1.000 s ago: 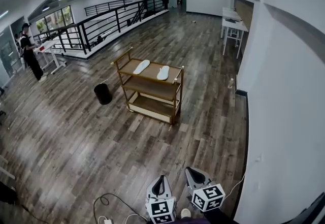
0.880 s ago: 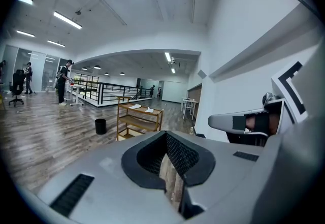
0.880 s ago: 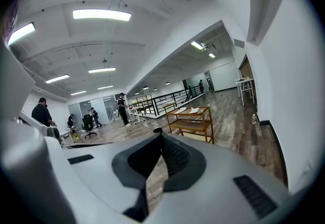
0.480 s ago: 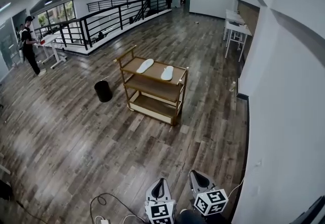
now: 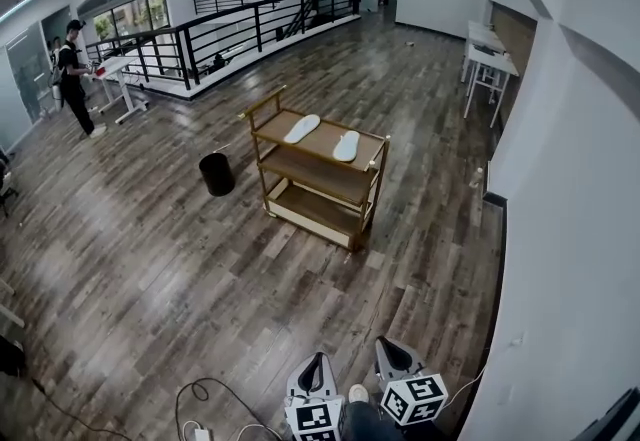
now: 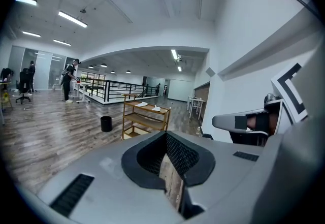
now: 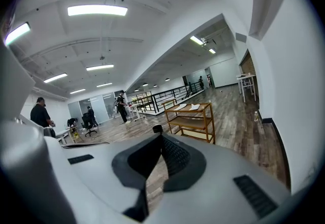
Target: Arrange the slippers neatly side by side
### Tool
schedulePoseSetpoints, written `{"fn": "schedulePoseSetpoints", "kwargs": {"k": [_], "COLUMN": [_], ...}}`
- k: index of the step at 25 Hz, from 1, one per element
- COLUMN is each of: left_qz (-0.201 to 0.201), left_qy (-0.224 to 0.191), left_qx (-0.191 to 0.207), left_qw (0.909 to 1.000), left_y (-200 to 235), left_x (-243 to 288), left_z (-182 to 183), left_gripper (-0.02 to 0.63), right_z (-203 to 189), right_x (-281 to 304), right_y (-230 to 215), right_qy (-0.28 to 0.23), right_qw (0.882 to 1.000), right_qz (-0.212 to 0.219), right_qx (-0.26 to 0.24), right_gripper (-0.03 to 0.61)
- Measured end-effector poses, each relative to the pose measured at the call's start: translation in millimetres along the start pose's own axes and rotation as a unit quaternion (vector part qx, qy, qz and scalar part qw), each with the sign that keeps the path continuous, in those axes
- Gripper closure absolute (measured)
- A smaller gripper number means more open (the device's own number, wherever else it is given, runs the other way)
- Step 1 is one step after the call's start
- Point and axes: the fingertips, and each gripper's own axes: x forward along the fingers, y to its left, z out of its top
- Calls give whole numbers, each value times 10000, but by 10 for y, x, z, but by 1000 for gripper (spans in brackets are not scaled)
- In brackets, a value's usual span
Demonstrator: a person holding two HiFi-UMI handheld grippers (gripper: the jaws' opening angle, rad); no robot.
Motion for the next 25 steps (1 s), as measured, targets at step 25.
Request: {"fn": "schedulePoseSetpoints", "kwargs": {"k": [25], "left_qz": [607], "left_qy": [-171], "left_qx": [-88], "left_qw": [9980], "left_y": [-356], "left_x": [1203], "left_z": [480], "left_gripper": [614], "right_z": [557], "right_x": [944], "right_y": [-940], "right_qy": [82], "right_qw": [9979], "right_qz": [642], "right_qx": [32], "right_gripper": [580]}}
